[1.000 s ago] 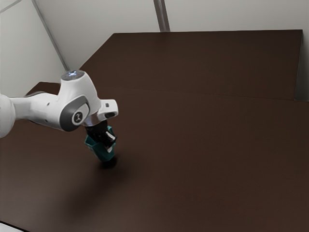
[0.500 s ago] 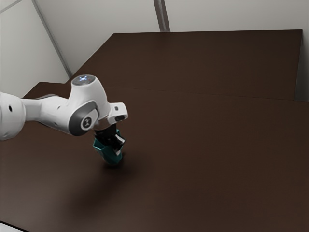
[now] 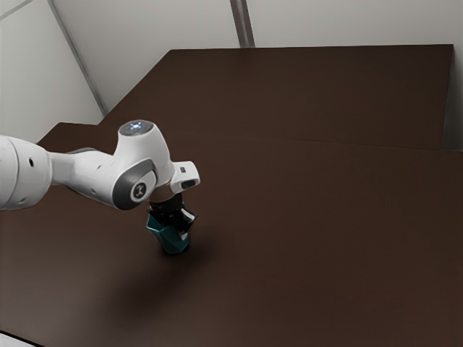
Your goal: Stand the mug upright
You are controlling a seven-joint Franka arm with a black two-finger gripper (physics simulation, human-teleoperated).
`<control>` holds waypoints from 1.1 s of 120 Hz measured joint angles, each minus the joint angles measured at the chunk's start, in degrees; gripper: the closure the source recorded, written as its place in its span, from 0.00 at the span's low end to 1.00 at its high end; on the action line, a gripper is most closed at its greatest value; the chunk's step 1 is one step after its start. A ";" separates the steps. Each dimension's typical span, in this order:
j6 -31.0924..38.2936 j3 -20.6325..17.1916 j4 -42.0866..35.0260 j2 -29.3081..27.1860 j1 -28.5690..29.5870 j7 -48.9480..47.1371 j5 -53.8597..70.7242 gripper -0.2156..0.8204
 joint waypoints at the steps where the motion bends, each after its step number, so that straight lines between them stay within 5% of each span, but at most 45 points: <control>1: 0.04 0.00 0.00 -0.03 -0.01 0.01 -0.04 0.80; 20: 0.48 0.07 0.08 -2.72 -0.15 0.22 -0.46 0.50; 44: -0.20 0.01 0.26 -7.87 -0.76 0.53 -0.60 0.33; 65: -6.18 -0.13 6.15 -9.13 -0.82 0.74 -1.08 0.27; 102: -25.50 -0.24 28.22 -2.12 -0.81 0.74 -1.53 0.23; 132: -37.56 -0.27 38.16 -0.92 -0.71 0.91 -1.53 0.22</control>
